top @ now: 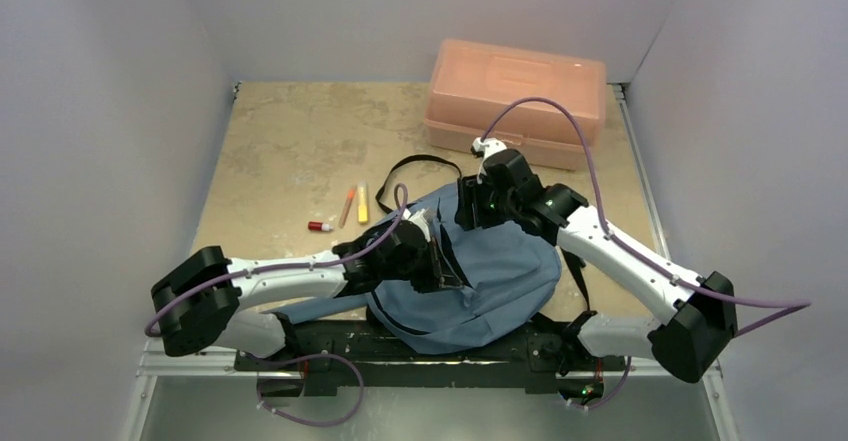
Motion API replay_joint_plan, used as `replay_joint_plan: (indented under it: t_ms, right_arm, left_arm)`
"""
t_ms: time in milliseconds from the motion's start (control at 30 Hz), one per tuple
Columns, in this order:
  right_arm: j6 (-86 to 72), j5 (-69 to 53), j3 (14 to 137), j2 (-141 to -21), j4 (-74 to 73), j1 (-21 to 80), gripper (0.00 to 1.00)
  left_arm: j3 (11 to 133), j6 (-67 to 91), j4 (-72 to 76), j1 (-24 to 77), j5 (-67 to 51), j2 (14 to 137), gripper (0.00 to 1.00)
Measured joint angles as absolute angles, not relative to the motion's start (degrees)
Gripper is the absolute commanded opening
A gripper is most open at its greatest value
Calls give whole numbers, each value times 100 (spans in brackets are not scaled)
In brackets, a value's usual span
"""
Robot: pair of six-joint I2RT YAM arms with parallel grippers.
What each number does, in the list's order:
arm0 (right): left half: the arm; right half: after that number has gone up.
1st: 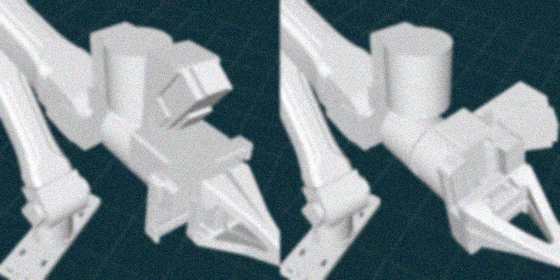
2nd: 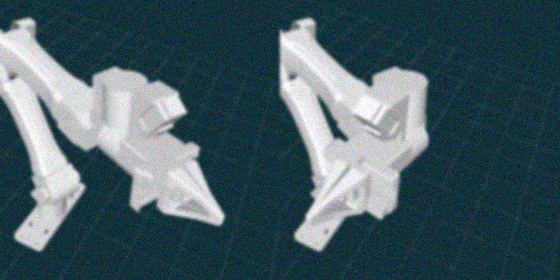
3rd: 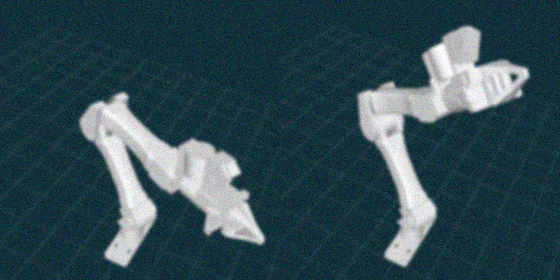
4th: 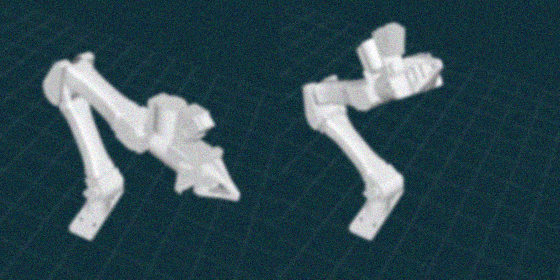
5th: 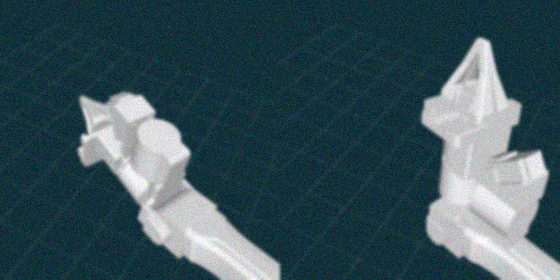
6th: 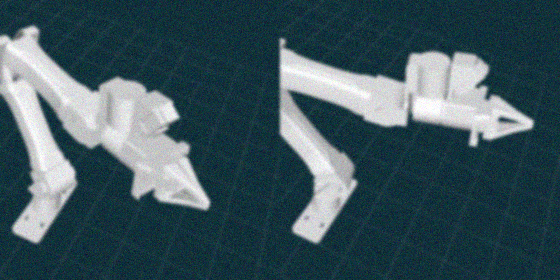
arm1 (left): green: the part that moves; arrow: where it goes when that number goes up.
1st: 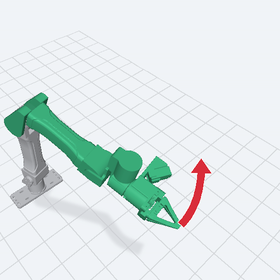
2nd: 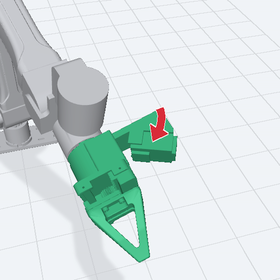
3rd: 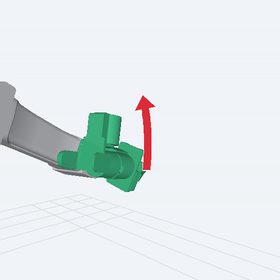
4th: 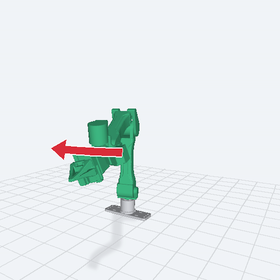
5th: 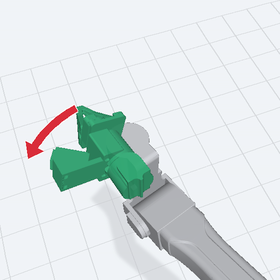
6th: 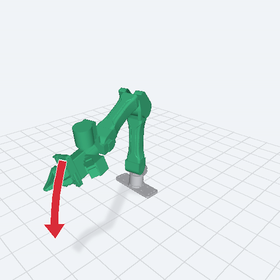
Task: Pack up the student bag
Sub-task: Unzip the student bag at the center of the board.
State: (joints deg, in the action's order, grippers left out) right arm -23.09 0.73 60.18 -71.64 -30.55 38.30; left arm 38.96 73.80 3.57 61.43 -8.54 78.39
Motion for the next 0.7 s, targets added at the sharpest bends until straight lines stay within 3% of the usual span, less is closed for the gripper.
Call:
replay_joint_plan:
  t_ms: [233,700]
  right_arm:
    - [-2342,725,6012,-7373,-3927,4779,59]
    - [-2749,1586,5999,-7675,-3992,5811,65]
  left_arm:
    - [3708,7402,574,5863,-1205,7732,0]
    - [3148,8003,1699,5701,-1601,7988,0]
